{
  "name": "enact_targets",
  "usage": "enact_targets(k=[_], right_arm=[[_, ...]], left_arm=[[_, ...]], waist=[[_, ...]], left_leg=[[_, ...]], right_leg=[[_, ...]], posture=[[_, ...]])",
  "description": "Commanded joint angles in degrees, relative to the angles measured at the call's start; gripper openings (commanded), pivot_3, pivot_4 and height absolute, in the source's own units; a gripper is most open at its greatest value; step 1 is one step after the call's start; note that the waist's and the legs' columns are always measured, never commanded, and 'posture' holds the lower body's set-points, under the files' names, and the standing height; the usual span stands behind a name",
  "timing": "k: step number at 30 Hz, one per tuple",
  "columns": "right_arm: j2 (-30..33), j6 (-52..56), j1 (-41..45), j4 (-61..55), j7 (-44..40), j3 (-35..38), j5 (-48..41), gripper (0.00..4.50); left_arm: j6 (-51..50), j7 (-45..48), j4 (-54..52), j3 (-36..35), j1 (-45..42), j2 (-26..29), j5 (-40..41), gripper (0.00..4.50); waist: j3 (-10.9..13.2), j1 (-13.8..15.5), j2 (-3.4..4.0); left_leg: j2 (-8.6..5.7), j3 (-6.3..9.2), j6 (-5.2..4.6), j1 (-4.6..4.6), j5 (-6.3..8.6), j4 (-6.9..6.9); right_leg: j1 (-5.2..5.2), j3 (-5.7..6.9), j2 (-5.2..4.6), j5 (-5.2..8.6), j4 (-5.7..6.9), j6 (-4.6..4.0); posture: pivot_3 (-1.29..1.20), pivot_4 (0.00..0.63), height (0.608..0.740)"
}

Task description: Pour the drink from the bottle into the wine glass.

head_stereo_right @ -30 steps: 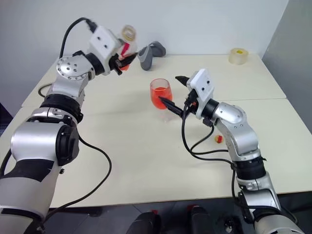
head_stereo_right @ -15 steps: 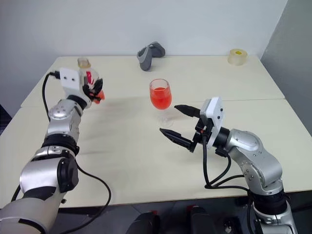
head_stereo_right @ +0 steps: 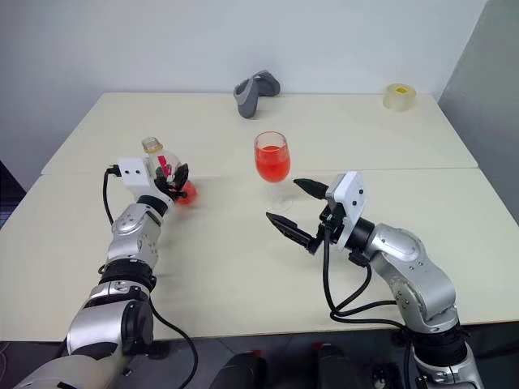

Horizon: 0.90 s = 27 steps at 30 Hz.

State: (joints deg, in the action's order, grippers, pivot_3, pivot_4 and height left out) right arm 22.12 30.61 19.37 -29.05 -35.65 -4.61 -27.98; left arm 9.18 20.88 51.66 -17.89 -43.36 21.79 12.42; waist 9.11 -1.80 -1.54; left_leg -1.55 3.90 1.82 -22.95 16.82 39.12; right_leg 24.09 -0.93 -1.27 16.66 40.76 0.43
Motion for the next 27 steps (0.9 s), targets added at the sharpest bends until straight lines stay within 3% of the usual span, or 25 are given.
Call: enact_targets(k=[1, 3, 11, 27], right_arm=[[0.3, -1.3, 1.5, -0.2, 0.3, 0.9, 0.3, 4.50], [0.3, -1.2, 2.1, 0.3, 0.3, 1.0, 0.2, 4.50], [0.4, -1.8, 3.5, 1.8, 0.2, 1.0, 0.6, 4.50], [1.0, -2.3, -0.9, -0.4, 2.0, 2.1, 0.5, 4.50]], left_arm=[[0.2, 0.6, -1.1, 0.0, -0.4, 0.4, 0.6, 1.95], [0.4, 0.3, -1.2, 0.1, -0.2, 0.4, 0.4, 1.95], [-0.6, 0.7, -3.0, 0.6, 1.0, 0.6, 0.3, 4.48], [-22.1, 1.6, -38.1, -1.4, 22.2, 4.8, 5.3, 4.48]], waist=[[0.0, 0.0, 0.00], [0.0, 0.0, 0.00], [0.0, 0.0, 0.00], [0.0, 0.1, 0.00]], left_leg=[[0.00, 0.00, 0.00, 0.00, 0.00, 0.00], [0.00, 0.00, 0.00, 0.00, 0.00, 0.00], [0.00, -0.01, 0.00, 0.01, 0.00, -0.01], [0.05, 0.04, -0.01, 0.06, 0.01, -0.07]], right_leg=[[0.00, 0.00, 0.00, 0.00, 0.00, 0.00], [0.00, 0.00, 0.00, 0.00, 0.00, 0.00], [-0.01, 0.00, 0.00, 0.00, 0.00, 0.00], [-0.05, -0.02, 0.01, 0.00, -0.03, 0.00]], posture=[[0.00, 0.150, 0.740], [0.00, 0.150, 0.740], [0.00, 0.150, 0.740], [0.00, 0.150, 0.740]])
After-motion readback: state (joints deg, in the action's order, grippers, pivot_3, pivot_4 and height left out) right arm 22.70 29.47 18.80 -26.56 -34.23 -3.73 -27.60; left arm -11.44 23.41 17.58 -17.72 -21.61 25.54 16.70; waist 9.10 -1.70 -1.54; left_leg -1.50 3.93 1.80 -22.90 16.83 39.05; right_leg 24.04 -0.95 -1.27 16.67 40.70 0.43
